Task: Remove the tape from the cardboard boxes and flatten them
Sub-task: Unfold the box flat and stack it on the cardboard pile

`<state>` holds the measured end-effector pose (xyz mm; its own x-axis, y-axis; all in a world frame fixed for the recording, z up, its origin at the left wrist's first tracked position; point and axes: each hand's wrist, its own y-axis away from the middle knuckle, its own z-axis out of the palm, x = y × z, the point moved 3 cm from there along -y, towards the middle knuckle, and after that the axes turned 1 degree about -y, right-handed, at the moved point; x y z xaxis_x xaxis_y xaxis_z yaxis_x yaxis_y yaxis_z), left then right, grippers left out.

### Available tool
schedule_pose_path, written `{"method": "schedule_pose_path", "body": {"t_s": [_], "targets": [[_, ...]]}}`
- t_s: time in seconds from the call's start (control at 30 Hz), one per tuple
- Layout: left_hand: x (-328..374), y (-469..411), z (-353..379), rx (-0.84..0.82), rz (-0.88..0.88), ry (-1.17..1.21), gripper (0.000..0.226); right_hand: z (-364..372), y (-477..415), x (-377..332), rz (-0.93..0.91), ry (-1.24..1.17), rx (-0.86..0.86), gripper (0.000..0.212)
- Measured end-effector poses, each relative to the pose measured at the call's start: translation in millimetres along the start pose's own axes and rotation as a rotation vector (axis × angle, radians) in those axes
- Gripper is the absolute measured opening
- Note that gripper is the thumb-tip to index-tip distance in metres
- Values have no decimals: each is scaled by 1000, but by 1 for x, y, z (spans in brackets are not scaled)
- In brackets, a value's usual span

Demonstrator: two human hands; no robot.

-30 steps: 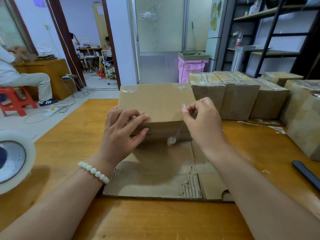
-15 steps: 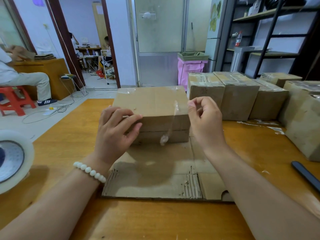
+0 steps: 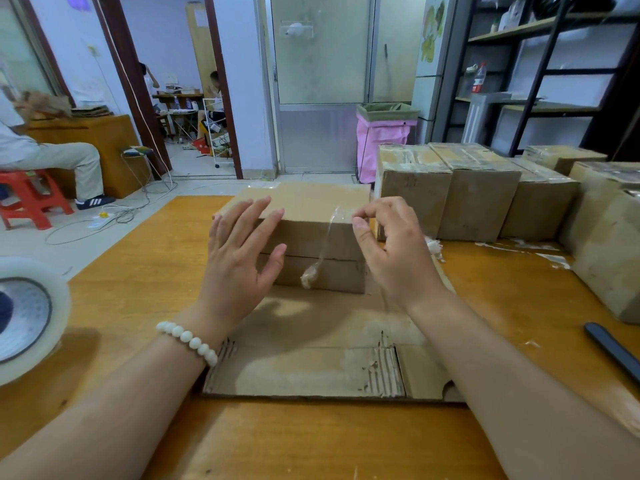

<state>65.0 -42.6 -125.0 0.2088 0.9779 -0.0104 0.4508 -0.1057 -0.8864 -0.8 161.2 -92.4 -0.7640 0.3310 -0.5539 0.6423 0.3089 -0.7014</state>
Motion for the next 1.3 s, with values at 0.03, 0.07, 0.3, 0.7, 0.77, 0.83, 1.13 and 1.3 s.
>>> {"method": "schedule_pose_path", "body": {"t_s": [0.03,0.07,0.3,0.7,0.77,0.83,1.13,1.3], "targets": [[-1,1,1,-20,-16,10,43,1,0,-2,-36,-25,9,23],[-2,2,2,-38,-35,23,44,3,0,-5,-67,-49,12,22],[2,-2,1,-37,-42,82,36,4,-2,-8,-30,-87,-34,33],[8,-5,1,-11,-10,50,28,7,-8,-14,104,-86,-54,17],[8,-4,2,-14,-24,47,29,9,-5,-12,49,-90,-14,15],[8,-3,2,-9,-36,36,28,9,-2,-11,-37,-108,34,10],[4,-3,1,1,-81,-28,28,5,2,-9,-293,-134,174,20],[4,-4,3,-29,-95,-22,27,1,2,-5,-286,-156,151,18]]}}
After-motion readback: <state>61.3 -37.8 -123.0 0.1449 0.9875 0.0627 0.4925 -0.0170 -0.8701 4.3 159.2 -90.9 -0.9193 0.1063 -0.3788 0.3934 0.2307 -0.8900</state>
